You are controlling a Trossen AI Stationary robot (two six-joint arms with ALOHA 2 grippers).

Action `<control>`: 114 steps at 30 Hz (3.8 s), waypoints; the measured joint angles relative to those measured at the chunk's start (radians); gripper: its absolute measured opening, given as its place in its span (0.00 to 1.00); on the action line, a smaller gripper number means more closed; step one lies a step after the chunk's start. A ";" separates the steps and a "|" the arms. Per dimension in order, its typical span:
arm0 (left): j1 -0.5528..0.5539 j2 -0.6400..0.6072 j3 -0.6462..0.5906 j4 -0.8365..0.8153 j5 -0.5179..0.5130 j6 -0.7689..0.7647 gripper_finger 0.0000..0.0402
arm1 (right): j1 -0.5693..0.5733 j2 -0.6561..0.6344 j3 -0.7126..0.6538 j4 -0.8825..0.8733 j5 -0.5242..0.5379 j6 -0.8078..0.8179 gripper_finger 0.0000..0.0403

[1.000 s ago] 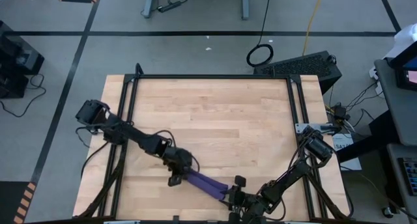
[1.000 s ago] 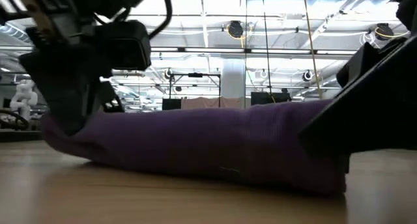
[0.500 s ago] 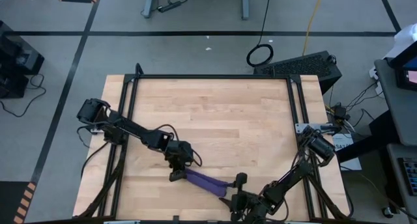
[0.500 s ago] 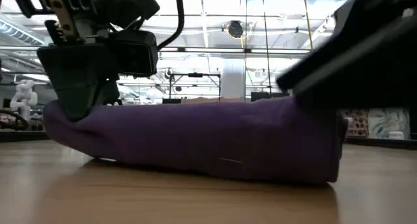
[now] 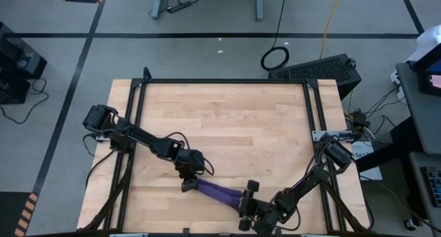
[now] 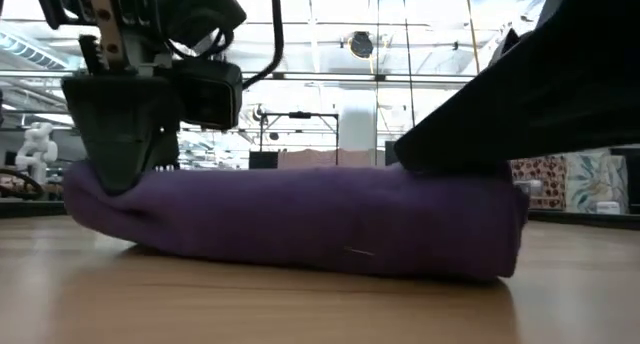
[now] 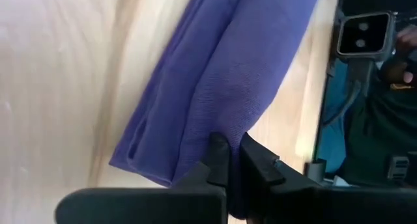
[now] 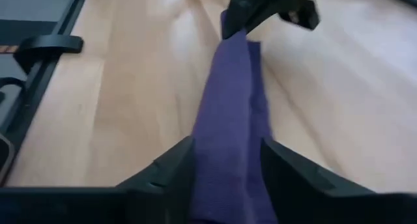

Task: Roll towel
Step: Roll the purple towel

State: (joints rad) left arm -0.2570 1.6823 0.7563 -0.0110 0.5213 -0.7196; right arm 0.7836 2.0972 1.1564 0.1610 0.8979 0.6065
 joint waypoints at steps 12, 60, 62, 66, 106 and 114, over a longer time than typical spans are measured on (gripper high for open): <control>0.012 0.038 0.000 0.003 -0.005 0.049 0.09 | -0.057 0.042 -0.001 -0.014 -0.127 0.208 0.21; -0.189 0.039 0.001 0.000 -0.731 0.779 0.26 | -0.157 -0.069 0.000 -0.241 -0.405 0.352 0.05; -0.172 0.020 0.000 -0.009 -0.638 0.772 0.13 | -0.146 -0.080 -0.001 -0.246 -0.395 0.294 0.10; -0.146 -0.038 -0.001 -0.059 -0.475 0.659 0.05 | -0.100 -0.138 -0.001 -0.239 -0.362 0.153 0.23; -0.006 0.022 -0.001 -0.050 0.123 0.252 0.03 | 0.023 0.093 0.002 0.143 0.061 -0.297 0.71; -0.005 0.022 -0.001 -0.050 0.125 0.261 0.03 | -0.019 0.108 0.003 0.098 -0.011 -0.149 0.64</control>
State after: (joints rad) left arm -0.2619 1.7046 0.7551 -0.0612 0.6460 -0.4583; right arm 0.7643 2.2052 1.1591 0.2591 0.8870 0.4574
